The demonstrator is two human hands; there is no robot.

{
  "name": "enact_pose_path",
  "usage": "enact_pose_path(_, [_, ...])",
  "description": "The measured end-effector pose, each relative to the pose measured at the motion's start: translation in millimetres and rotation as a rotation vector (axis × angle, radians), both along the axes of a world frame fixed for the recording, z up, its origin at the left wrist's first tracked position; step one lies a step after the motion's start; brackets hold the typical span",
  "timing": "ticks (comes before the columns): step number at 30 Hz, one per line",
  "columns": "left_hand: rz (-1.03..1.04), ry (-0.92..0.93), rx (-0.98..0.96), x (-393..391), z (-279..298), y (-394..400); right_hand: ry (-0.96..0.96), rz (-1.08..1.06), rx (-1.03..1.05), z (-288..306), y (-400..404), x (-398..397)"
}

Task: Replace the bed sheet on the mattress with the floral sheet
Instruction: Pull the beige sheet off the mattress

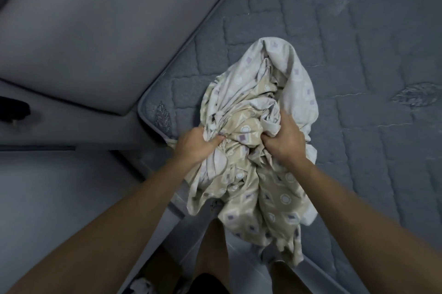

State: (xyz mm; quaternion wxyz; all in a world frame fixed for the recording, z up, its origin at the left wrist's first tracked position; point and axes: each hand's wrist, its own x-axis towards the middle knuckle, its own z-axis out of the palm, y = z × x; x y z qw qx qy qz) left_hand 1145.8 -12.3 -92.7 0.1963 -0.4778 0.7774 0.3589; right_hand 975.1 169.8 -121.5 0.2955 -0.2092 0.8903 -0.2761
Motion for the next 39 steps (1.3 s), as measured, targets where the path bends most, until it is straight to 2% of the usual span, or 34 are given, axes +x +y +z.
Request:
enact_pose_path(7, [-0.08,-0.006,-0.043,-30.5,21.2,68.3,0.031,-0.083,-0.006,30.1,70.6,-15.6])
enact_pose_path(14, [0.07,0.103,-0.084,-27.3,7.4,69.1,0.007,-0.047,-0.034,23.5,100.7,-21.4])
enact_pose_path(19, [-0.104,0.081,-0.312,-14.8,11.6,69.5,0.158,-0.136,-0.064,20.1,144.7,20.8])
enact_pose_path(22, [-0.113,0.114,-0.205,12.2,11.6,64.6,0.164,-0.302,-0.048,16.8,187.3,68.6])
enact_pose_path(27, [-0.192,-0.032,-0.052,56.8,4.3,41.6,-0.188,-0.674,0.127,3.9,231.0,162.7])
enact_pose_path(29, [-0.175,-0.069,0.023,69.8,2.8,34.8,-0.229,-0.69,0.228,-6.1,234.7,194.4])
enact_pose_path(33, [-0.1,-0.154,0.168,80.9,-9.6,25.1,-0.165,-0.729,0.372,-23.7,209.8,225.9])
enact_pose_path(36, [-0.017,-0.042,0.252,79.5,-11.9,34.7,-0.167,-0.815,0.415,-25.6,183.0,230.5])
enact_pose_path(39, [0.004,0.043,0.278,80.7,-10.2,46.8,-0.235,-0.851,0.365,-20.7,162.6,226.3])
